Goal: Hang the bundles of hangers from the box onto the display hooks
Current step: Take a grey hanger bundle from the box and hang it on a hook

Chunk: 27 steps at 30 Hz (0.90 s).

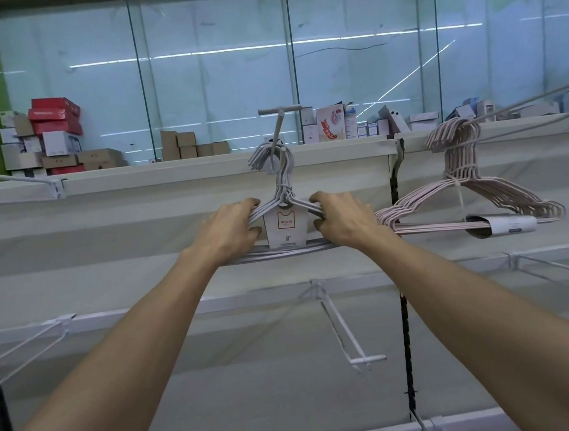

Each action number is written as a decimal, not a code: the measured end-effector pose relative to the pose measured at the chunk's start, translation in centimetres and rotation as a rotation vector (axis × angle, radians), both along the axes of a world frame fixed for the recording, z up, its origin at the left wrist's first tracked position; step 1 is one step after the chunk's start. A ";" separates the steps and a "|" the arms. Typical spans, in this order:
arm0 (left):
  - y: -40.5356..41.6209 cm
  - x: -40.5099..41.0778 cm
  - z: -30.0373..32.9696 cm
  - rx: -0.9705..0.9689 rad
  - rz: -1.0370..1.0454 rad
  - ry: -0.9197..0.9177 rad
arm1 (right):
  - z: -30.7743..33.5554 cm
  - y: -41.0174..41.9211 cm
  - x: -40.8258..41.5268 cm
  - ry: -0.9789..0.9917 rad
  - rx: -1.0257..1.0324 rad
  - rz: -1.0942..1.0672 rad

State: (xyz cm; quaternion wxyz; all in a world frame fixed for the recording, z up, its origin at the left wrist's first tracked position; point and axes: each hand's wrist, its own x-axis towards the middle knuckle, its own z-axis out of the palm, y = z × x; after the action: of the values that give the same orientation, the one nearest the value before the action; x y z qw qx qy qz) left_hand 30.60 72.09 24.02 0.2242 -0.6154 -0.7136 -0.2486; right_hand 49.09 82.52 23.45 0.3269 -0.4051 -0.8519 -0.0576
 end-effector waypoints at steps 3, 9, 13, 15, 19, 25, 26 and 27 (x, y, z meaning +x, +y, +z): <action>-1.0 0.7 -0.3 0.040 -0.031 0.002 | 0.1 -1.2 0.9 0.040 -0.001 0.044; -4.2 3.3 -2.2 0.285 -0.144 -0.075 | -0.9 -5.2 4.9 0.092 0.168 0.107; -7.1 6.8 -3.3 0.462 -0.269 -0.185 | -2.8 -8.4 9.1 0.163 0.178 0.177; -8.4 9.1 -3.7 0.493 -0.320 -0.245 | -4.1 -10.0 11.5 0.175 0.179 0.191; -10.9 14.8 -4.3 0.539 -0.426 -0.361 | -7.1 -13.1 17.1 0.179 0.193 0.178; -13.1 25.5 -5.9 0.483 -0.617 -0.519 | -10.6 -17.2 27.4 0.174 0.176 0.098; -13.2 27.5 -6.2 0.469 -0.655 -0.551 | -11.0 -17.7 29.2 0.171 0.165 0.081; -13.3 29.5 -6.5 0.452 -0.692 -0.577 | -11.2 -18.3 31.0 0.172 0.150 0.062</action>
State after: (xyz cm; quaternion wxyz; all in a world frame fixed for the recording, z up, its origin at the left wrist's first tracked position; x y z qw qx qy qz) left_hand 60.08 58.79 17.56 0.0497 -0.6582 -0.4292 -0.6166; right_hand 80.10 64.27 12.20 0.4299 -0.3565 -0.8260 -0.0759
